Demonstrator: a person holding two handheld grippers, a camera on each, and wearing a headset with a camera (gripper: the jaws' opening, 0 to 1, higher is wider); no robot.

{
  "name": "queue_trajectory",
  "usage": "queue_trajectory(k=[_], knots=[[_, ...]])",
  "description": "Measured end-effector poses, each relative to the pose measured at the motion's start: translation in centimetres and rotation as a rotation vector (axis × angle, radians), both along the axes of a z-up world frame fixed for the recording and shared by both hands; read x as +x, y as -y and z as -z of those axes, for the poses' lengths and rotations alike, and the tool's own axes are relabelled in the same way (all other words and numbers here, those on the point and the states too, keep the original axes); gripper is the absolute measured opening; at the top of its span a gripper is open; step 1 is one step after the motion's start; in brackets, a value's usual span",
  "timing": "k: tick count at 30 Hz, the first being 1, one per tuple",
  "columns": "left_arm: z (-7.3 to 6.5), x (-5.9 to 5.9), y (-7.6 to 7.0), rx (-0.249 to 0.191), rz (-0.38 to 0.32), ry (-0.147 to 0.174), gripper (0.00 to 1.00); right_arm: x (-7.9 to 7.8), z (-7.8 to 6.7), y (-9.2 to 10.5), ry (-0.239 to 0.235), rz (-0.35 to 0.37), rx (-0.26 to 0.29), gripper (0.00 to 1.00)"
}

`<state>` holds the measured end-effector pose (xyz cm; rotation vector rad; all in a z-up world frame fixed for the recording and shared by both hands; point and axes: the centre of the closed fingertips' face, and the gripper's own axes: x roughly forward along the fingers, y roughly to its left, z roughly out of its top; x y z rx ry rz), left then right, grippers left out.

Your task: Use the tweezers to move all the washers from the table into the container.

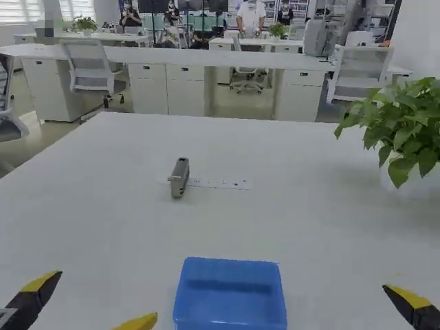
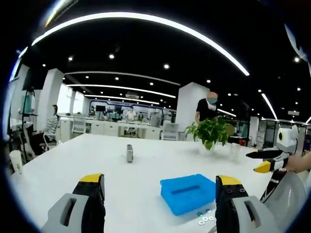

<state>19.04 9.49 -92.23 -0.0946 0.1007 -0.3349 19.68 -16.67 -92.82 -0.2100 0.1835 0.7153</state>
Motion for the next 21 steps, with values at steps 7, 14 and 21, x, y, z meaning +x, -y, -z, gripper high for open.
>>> queue_trajectory(k=[7, 14, 21], knots=[[0.06, -0.16, 0.42, 0.018, 0.015, 0.000, 0.96, 0.08, -0.22, 0.29, 0.003, 0.010, 0.016, 0.68], [0.24, -0.20, 0.71, 0.027, 0.028, -0.007, 0.96, 0.12, -0.51, 0.53, 0.012, 0.019, 0.033, 0.67], [0.35, -0.23, 0.86, 0.034, 0.029, -0.016, 0.96, 0.06, -0.53, 0.40, 0.011, 0.014, 0.033, 0.66]])
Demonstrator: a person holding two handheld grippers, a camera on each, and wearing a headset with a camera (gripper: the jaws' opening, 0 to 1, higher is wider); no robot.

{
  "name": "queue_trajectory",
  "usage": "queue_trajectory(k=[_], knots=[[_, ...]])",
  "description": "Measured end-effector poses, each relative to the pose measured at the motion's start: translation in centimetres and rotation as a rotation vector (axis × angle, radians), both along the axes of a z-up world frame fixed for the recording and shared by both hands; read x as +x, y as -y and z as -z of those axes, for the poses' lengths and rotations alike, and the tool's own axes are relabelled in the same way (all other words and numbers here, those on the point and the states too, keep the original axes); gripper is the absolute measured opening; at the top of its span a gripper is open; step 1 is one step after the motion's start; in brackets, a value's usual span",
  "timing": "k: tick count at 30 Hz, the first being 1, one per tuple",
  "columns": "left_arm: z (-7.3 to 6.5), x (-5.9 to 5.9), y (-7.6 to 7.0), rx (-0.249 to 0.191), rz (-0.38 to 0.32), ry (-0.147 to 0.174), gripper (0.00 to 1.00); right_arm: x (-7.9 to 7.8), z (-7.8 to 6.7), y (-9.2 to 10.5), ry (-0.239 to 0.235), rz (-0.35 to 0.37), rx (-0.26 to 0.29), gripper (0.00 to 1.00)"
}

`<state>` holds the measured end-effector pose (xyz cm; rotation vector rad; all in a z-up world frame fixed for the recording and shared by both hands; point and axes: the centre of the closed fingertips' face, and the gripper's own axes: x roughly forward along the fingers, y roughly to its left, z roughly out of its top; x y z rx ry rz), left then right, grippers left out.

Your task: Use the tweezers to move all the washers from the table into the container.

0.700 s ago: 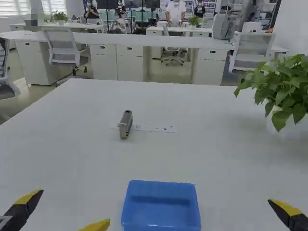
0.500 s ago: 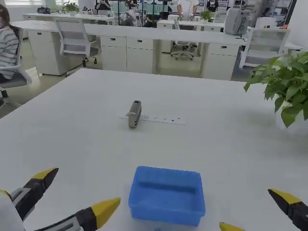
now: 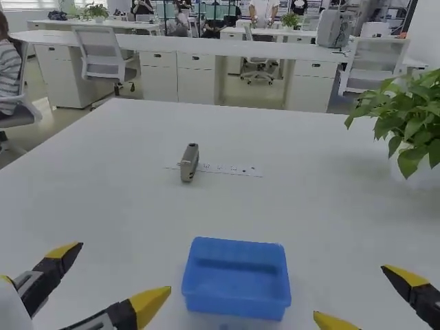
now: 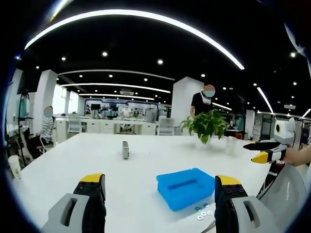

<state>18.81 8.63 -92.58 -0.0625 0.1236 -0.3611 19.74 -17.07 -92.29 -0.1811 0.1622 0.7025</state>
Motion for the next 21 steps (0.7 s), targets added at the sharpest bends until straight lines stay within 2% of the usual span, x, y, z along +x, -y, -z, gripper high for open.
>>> queue_trajectory(k=[21], knots=[[0.16, 0.16, -0.22, 0.009, -0.014, -0.011, 0.95, 0.04, 0.07, -0.01, -0.012, -0.005, 0.010, 0.64]])
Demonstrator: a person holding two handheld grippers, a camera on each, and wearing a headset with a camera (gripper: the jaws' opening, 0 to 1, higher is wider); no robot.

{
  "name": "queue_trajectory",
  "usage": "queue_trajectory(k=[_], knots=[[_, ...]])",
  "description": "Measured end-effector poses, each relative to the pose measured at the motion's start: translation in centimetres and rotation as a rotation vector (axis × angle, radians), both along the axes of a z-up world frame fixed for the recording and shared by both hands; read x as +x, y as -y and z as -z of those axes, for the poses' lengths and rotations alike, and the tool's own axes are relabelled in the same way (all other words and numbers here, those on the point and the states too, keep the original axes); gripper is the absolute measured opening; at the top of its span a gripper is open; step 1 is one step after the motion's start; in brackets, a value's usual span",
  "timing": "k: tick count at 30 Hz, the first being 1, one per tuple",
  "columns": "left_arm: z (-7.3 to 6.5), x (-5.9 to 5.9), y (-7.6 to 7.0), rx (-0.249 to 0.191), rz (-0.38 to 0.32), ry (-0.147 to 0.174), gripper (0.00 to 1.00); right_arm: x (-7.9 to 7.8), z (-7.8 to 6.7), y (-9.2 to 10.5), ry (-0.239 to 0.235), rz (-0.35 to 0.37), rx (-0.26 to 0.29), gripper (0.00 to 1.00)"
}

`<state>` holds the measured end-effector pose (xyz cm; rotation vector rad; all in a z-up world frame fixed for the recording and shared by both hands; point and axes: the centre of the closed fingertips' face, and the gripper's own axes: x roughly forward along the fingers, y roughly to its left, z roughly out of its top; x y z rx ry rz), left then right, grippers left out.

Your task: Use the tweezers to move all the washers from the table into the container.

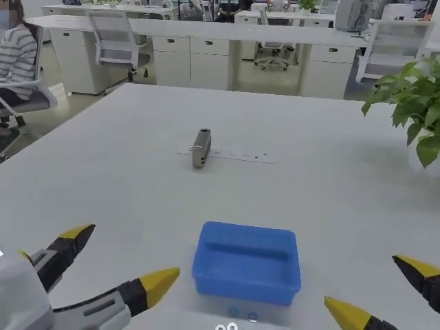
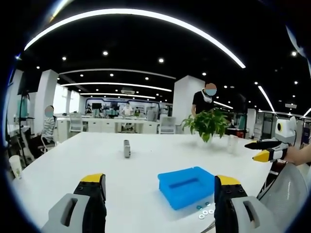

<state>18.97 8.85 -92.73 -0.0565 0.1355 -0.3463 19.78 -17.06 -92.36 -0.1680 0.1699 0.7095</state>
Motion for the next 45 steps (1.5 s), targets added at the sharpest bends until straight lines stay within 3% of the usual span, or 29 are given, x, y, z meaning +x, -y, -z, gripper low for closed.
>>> queue_trajectory(k=[16, 27, 33, 35, 36, 37, 38, 39, 40, 41, 42, 44, 45], knots=[[-0.3, 0.1, -0.6, -0.016, -0.021, 0.010, 0.94, 0.0, 0.6, -0.4, -0.023, -0.015, -0.020, 0.64], [0.3, 0.2, 0.1, -0.048, 0.024, -0.024, 0.94, 0.8, 0.9, 0.6, -0.049, 0.047, -0.006, 0.64], [0.2, 0.2, 0.8, -0.044, 0.059, -0.029, 0.94, 1.2, 1.1, 1.0, -0.075, 0.074, 0.015, 0.66], [0.5, 0.1, 1.1, -0.030, 0.082, -0.062, 0.93, 1.3, 1.2, 1.1, -0.087, 0.074, 0.014, 0.67], [0.8, -0.1, 1.1, -0.022, 0.091, -0.081, 0.92, 1.2, 1.7, 1.2, -0.119, 0.074, -0.004, 0.67], [1.6, -0.5, 1.5, 0.002, 0.131, -0.147, 0.90, 1.2, 2.1, 1.3, -0.133, 0.072, -0.031, 0.67], [2.1, -0.7, 1.7, 0.021, 0.157, -0.188, 0.87, 1.0, 2.8, 1.3, -0.160, 0.057, -0.091, 0.67], [3.0, -1.1, 2.0, 0.055, 0.198, -0.248, 0.84, 0.8, 3.2, 1.2, -0.179, 0.048, -0.111, 0.67], [3.5, -1.5, 2.4, 0.075, 0.239, -0.287, 0.79, 0.6, 3.6, 0.9, -0.197, 0.028, -0.134, 0.66], [4.0, -1.9, 2.9, 0.112, 0.296, -0.318, 0.75, 0.2, 4.2, 0.5, -0.235, -0.007, -0.172, 0.64], [4.5, -2.2, 3.4, 0.171, 0.359, -0.344, 0.72, 0.0, 4.3, 0.0, -0.235, -0.032, -0.189, 0.62], [5.3, -2.8, 4.3, 0.236, 0.453, -0.401, 0.65, -0.4, 4.6, -0.9, -0.251, -0.082, -0.213, 0.54], [5.6, -3.1, 4.8, 0.255, 0.502, -0.412, 0.62, -0.6, 4.8, -1.8, -0.263, -0.118, -0.216, 0.52]])
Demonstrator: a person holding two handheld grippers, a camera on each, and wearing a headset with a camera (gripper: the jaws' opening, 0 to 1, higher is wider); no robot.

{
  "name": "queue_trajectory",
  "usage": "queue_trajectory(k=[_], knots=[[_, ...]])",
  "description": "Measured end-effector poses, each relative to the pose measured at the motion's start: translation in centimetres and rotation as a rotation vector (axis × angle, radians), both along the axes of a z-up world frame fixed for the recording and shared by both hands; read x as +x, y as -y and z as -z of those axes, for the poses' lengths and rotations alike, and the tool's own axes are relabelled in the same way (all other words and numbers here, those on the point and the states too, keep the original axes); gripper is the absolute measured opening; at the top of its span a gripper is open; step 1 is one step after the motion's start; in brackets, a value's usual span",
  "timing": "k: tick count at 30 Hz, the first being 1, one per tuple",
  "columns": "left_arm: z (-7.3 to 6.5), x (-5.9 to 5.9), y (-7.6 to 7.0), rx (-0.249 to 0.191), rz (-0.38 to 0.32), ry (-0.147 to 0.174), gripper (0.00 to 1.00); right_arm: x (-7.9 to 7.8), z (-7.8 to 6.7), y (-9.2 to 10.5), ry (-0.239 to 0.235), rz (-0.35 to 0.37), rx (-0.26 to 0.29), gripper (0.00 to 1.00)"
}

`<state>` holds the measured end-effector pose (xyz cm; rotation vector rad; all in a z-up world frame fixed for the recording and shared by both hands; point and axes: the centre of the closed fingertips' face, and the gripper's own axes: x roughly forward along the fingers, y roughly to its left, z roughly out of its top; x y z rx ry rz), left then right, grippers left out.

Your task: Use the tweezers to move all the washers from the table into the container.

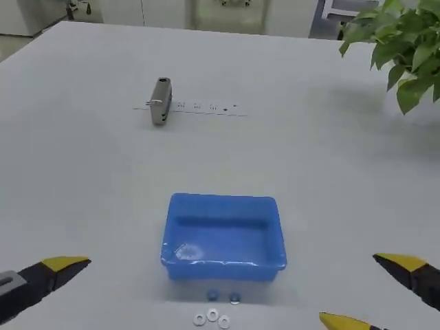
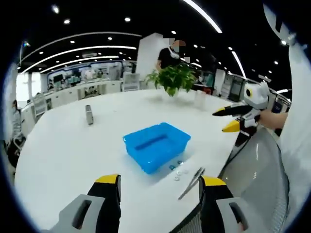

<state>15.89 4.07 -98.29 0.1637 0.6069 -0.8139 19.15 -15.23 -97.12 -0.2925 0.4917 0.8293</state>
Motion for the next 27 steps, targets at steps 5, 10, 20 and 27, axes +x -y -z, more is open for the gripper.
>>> queue_trajectory(k=[5, 10, 20, 27], knots=[[2.1, -1.0, 1.8, 0.081, 0.192, -0.079, 0.42, -1.4, 1.6, -3.2, -0.106, -0.150, -0.004, 0.30], [4.6, -1.0, 3.0, 0.161, 0.308, -0.125, 0.35, -2.8, 3.8, -5.2, -0.171, -0.292, -0.071, 0.22], [7.9, -1.7, 3.9, 0.303, 0.457, -0.173, 0.10, -4.0, 7.2, -6.7, -0.186, -0.458, -0.201, 0.18], [9.6, -2.0, 4.0, 0.402, 0.528, -0.148, 0.03, -4.1, 8.3, -7.4, -0.231, -0.475, -0.199, 0.21]])
